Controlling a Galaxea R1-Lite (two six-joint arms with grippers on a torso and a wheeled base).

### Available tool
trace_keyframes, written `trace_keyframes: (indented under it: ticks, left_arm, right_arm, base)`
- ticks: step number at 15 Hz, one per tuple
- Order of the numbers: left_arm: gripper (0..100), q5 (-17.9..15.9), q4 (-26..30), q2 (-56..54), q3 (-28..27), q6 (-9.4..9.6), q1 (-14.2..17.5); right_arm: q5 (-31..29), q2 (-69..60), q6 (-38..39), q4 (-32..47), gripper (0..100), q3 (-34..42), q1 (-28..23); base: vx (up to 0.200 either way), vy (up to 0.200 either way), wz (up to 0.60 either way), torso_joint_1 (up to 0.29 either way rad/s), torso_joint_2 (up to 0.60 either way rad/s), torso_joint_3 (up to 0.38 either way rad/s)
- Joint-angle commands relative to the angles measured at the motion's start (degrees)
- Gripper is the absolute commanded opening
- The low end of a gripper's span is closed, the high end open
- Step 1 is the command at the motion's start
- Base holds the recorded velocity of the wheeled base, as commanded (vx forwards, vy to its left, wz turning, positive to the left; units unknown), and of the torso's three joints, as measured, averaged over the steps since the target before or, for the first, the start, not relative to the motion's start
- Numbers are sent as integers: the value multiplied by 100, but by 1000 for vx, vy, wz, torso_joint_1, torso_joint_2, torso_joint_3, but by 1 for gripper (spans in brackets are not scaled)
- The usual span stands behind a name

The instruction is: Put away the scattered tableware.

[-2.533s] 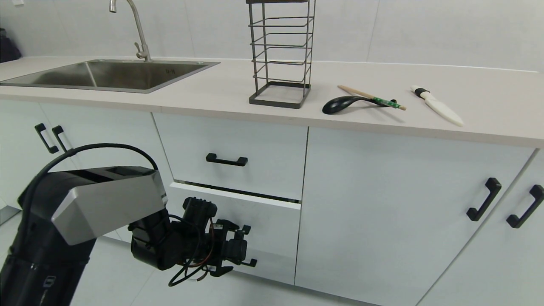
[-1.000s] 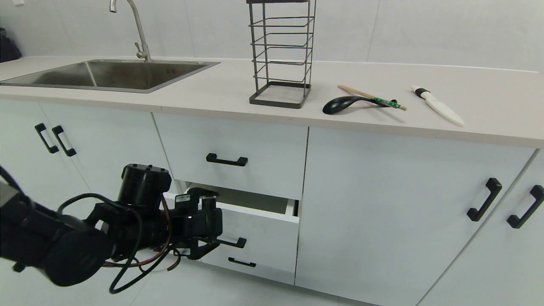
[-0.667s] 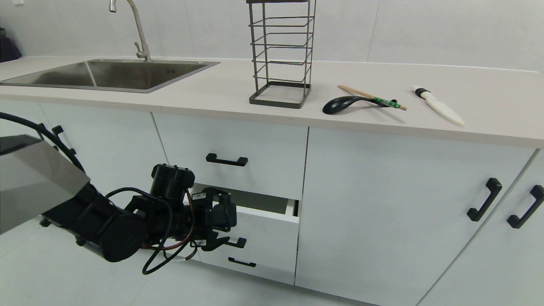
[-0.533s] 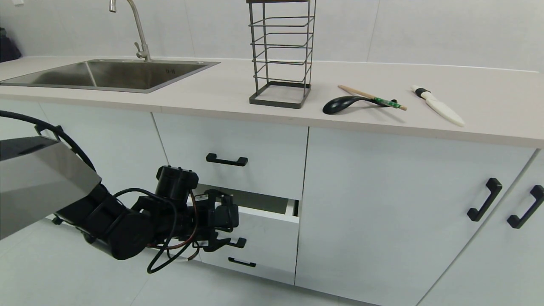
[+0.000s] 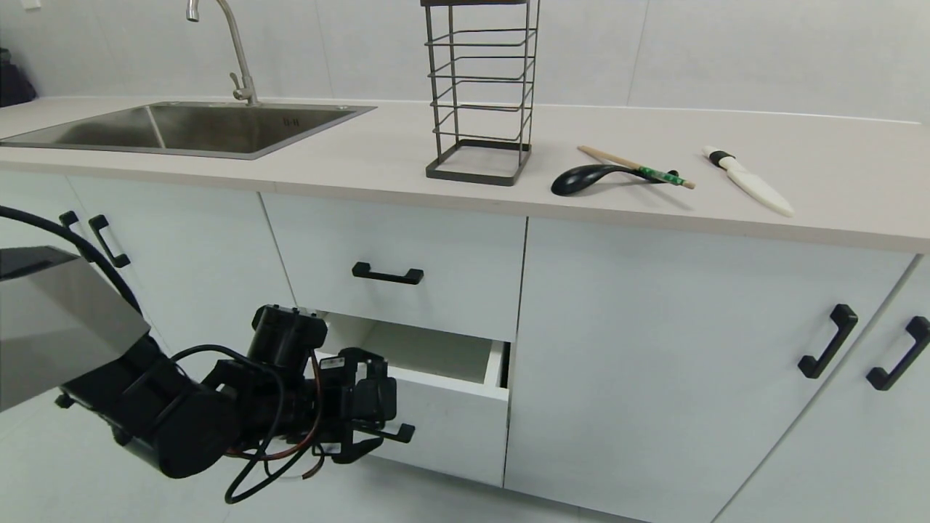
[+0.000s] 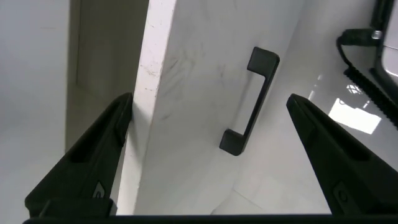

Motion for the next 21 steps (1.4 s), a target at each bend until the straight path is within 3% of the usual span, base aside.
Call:
trace_keyframes:
  ticks: [1, 4, 6, 12, 14, 16, 17, 18, 19, 21]
  left_arm:
    - [100, 0, 36, -556, 462, -7, -18]
    - [100, 9, 45, -1242, 1262, -25, -44]
    - [100, 0, 63, -1532, 1447, -25, -71]
    - [100, -17, 115, -1883, 1499, -69, -238]
    - [100, -88, 282, -2270, 1552, -289, -501]
    - [100, -325, 546, -2762, 1526, -719, -862]
    - [100, -351, 713, -3254, 1447, -1282, -1081]
    - [100, -351, 739, -3448, 1385, -1589, -1134]
    - [100, -342, 766, -4028, 1121, -2530, -1073]
    - [100, -272, 801, -4678, 603, -3795, -695]
  right_arm:
    - [1, 9, -1, -1, 0, 0, 1]
    - [1, 9, -1, -1, 0, 0, 1]
    - [1, 9, -1, -1, 0, 0, 1]
    - [1, 9, -1, -1, 0, 0, 1]
    - [1, 9, -1, -1, 0, 0, 1]
    - [1, 9, -1, -1, 0, 0, 1]
    - [1, 9, -1, -1, 0, 0, 1]
    - [1, 9, -1, -1, 0, 0, 1]
    - [1, 9, -1, -1, 0, 0, 1]
    - [1, 9, -1, -1, 0, 0, 1]
  base:
    - [0, 0, 0, 0, 0, 0]
    - [0, 0, 0, 0, 0, 0]
    - [0, 0, 0, 0, 0, 0]
    - [0, 0, 0, 0, 0, 0]
    - [0, 0, 0, 0, 0, 0]
    - [0, 0, 0, 0, 0, 0]
    - [0, 0, 0, 0, 0, 0]
    - [0, 0, 0, 0, 0, 0]
    - [0, 0, 0, 0, 0, 0]
    - [0, 0, 0, 0, 0, 0]
